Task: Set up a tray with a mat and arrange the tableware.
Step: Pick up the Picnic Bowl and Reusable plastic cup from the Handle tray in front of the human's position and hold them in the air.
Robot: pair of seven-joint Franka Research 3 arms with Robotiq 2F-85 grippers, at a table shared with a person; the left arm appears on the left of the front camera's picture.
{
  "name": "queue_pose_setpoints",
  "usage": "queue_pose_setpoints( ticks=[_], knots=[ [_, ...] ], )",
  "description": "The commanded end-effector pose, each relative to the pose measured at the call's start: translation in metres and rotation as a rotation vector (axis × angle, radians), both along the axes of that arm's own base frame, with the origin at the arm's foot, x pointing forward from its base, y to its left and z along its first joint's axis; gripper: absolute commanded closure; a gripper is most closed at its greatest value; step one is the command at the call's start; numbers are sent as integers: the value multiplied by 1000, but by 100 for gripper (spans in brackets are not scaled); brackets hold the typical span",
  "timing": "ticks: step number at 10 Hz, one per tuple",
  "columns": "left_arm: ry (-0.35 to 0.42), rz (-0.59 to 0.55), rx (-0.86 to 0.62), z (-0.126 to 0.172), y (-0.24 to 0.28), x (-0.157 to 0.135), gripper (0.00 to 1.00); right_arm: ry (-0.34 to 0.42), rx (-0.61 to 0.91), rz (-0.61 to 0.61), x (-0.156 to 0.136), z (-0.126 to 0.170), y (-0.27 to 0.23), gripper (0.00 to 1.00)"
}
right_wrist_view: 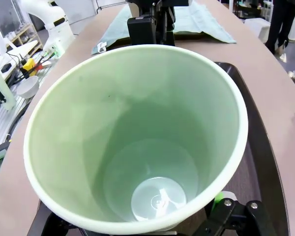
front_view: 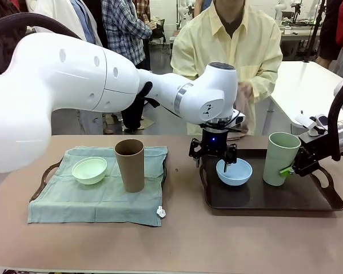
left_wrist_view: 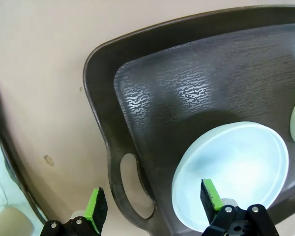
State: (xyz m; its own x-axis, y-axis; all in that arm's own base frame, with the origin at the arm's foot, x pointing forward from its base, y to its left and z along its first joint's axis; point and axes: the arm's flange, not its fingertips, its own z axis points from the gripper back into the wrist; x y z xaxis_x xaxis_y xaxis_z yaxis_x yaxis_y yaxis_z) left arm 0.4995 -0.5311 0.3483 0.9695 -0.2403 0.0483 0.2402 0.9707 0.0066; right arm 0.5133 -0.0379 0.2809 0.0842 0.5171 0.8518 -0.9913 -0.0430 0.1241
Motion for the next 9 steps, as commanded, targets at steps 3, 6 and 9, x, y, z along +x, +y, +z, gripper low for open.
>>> queue_pose_setpoints(
  ticks=[3, 6, 9],
  knots=[
    [39, 48, -56, -1, -14, 7, 0, 24, 11, -17, 2, -3, 6, 0],
    [27, 44, -54, -5, -13, 9, 55, 24, 16, 1, 1, -4, 5, 59],
    [20, 47, -53, -3, -13, 9, 100, 21, 16, 7, 1, -4, 5, 100]
  ],
)
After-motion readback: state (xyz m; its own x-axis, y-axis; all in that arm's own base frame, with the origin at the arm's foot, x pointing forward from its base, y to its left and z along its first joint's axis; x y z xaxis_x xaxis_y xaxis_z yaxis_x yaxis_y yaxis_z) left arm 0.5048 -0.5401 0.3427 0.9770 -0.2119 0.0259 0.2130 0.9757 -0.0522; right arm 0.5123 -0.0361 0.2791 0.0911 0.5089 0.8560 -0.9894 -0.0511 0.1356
